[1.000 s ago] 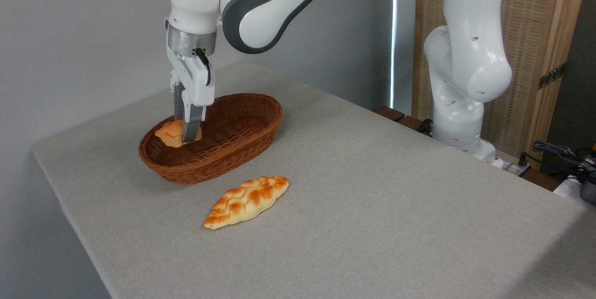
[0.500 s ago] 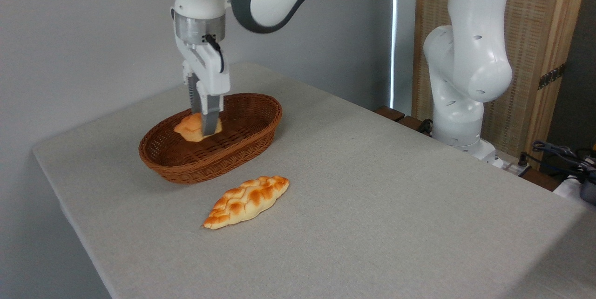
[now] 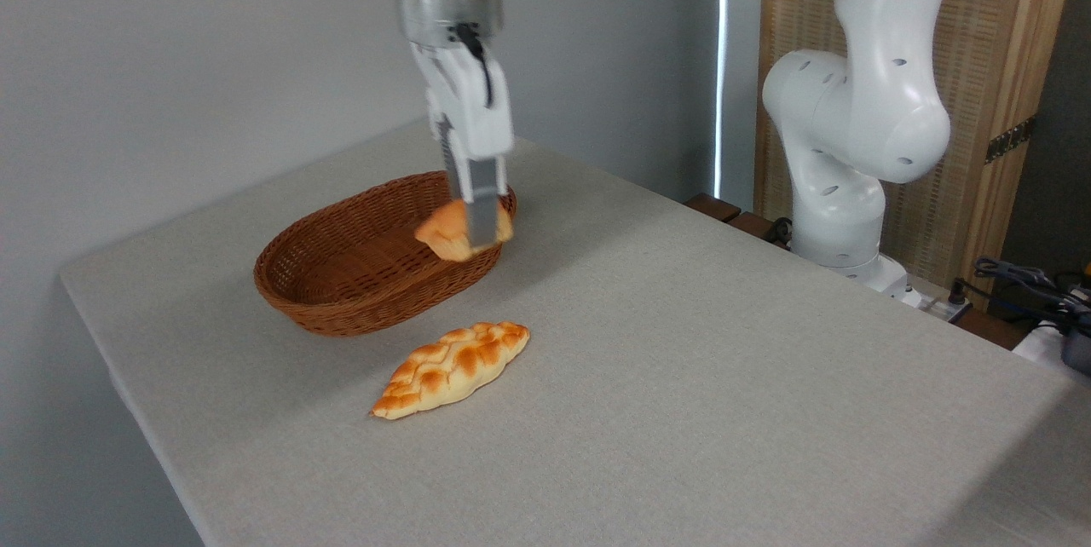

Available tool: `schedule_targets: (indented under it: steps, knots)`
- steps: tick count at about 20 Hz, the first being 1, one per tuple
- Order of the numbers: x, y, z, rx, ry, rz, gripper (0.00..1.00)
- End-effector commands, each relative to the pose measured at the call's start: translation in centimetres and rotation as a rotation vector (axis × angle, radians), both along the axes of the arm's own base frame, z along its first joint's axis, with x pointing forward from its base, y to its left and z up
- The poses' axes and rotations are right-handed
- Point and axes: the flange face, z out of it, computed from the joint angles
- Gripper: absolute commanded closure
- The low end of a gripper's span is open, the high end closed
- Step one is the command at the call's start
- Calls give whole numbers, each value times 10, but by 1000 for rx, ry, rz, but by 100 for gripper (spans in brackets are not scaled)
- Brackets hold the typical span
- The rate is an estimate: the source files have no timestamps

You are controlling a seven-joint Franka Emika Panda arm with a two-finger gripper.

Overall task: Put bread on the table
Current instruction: 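Carry the bun out of the basket and lower it beside the braided roll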

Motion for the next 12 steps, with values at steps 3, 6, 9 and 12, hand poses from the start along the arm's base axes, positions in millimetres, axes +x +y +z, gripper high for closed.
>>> schedule_targets:
  steps: [3,6,9,12]
  knots:
    - [11,60,-30,152,48,-15,40]
    - [27,68,-66,164,75,1,40]
    - [31,68,-89,166,78,6,35]
    - [32,66,-115,168,93,5,22]
